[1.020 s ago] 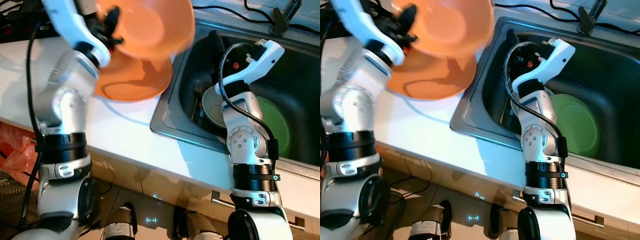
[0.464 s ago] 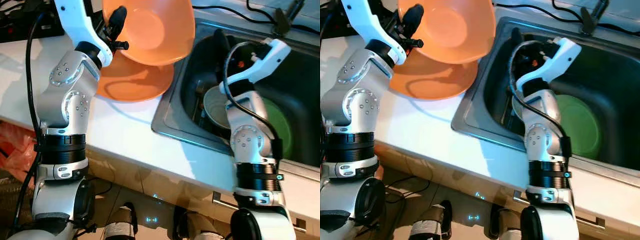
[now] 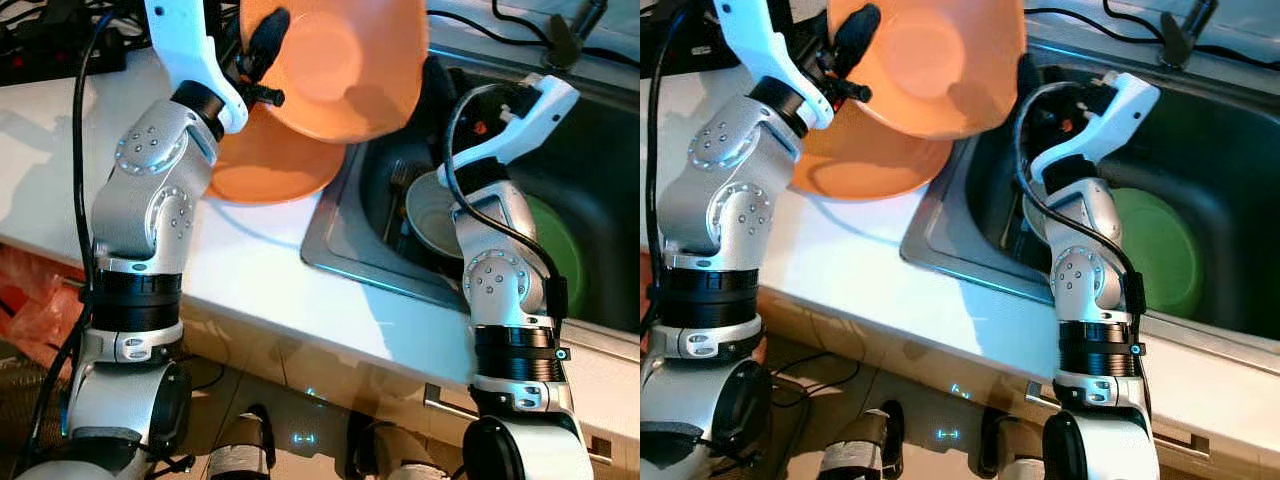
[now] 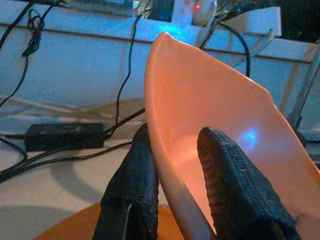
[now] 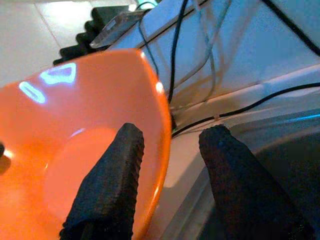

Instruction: Kitchen organization

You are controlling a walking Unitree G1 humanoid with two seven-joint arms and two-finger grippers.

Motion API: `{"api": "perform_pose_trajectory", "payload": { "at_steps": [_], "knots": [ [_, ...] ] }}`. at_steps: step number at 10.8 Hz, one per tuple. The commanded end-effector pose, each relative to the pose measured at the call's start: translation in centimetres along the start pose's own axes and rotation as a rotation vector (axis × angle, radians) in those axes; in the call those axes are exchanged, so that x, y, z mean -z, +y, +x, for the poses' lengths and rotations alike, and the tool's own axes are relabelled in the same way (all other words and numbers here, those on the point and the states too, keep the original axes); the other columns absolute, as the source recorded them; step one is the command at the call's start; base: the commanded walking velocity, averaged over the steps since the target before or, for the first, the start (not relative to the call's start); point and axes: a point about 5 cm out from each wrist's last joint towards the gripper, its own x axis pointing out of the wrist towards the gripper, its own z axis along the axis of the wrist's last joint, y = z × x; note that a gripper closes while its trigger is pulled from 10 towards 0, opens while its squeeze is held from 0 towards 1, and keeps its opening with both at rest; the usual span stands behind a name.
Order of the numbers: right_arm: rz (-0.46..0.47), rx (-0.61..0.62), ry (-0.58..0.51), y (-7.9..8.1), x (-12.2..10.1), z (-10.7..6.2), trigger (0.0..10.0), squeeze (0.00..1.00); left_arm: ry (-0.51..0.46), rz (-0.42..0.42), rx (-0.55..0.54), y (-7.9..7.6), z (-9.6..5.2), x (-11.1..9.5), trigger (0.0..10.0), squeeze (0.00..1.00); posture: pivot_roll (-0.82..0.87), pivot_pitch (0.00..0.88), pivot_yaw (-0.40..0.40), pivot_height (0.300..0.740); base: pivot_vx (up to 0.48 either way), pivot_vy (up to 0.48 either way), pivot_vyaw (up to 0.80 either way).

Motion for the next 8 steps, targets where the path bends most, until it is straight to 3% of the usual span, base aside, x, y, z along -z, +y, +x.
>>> {"api": "perform_pose_trajectory", "payload": {
  "at_steps": [1,6,8],
  "knots": [
    [0.003,-0.041,-0.006,0.6,-0.3,-0.1,10.0,0.00,-0.067,0.010,0.033,-0.5,-0.1,-1.2,10.0,0.00,0.13,0.242,-0.006,0.740,0.000,0.000,0.00],
    [0.015,-0.075,0.012,1.1,0.1,-0.2,10.0,0.00,-0.094,0.001,0.094,-1.3,-0.3,-1.3,10.0,0.00,0.13,0.249,-0.010,0.740,0.000,0.000,0.00],
    [0.020,-0.081,0.014,1.2,0.1,-0.2,10.0,0.00,-0.116,-0.013,0.171,-2.1,-0.5,-1.5,10.0,0.00,0.13,0.249,-0.009,0.740,0.000,0.000,0.00]
  ]
}}
